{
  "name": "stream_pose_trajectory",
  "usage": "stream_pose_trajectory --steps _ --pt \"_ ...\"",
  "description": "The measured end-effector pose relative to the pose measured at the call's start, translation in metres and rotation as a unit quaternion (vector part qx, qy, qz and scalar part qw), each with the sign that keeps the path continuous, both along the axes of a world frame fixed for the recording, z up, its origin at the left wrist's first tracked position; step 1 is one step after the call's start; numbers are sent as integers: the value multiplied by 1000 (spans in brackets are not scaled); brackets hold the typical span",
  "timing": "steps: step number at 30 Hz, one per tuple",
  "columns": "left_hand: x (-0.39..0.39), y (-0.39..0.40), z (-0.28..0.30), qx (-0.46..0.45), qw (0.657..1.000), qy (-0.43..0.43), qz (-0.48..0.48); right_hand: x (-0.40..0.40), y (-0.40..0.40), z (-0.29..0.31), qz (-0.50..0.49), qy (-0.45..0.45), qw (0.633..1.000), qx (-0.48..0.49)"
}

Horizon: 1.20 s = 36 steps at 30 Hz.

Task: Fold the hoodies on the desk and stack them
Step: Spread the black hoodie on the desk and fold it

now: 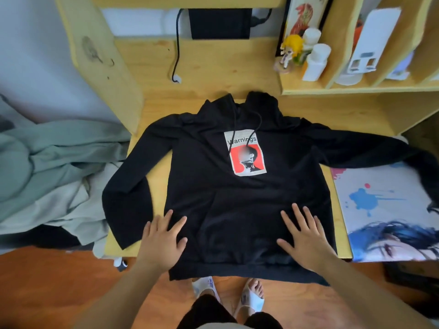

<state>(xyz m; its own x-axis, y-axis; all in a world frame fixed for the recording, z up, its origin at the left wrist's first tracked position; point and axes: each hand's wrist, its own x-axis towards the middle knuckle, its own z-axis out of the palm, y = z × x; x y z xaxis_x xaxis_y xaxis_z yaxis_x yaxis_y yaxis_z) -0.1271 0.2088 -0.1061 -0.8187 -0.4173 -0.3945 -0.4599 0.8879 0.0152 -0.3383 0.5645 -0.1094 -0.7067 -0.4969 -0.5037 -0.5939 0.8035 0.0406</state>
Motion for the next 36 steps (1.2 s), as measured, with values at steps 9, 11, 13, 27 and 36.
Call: stream_pose_trajectory --steps 9,11,13,27,36 --pt "37 -59 3 34 982 26 182 -7 -76 35 -125 3 992 -37" --pt "43 -71 4 30 990 13 135 8 -79 34 -104 -69 992 -12" --pt "47 -77 9 -24 991 -18 130 15 -73 36 -98 -113 989 -7" --pt "0 40 17 185 932 125 285 5 23 38 -485 -43 860 -155" --pt "-15 28 34 -8 977 -5 215 -41 31 67 -352 -23 930 -99"
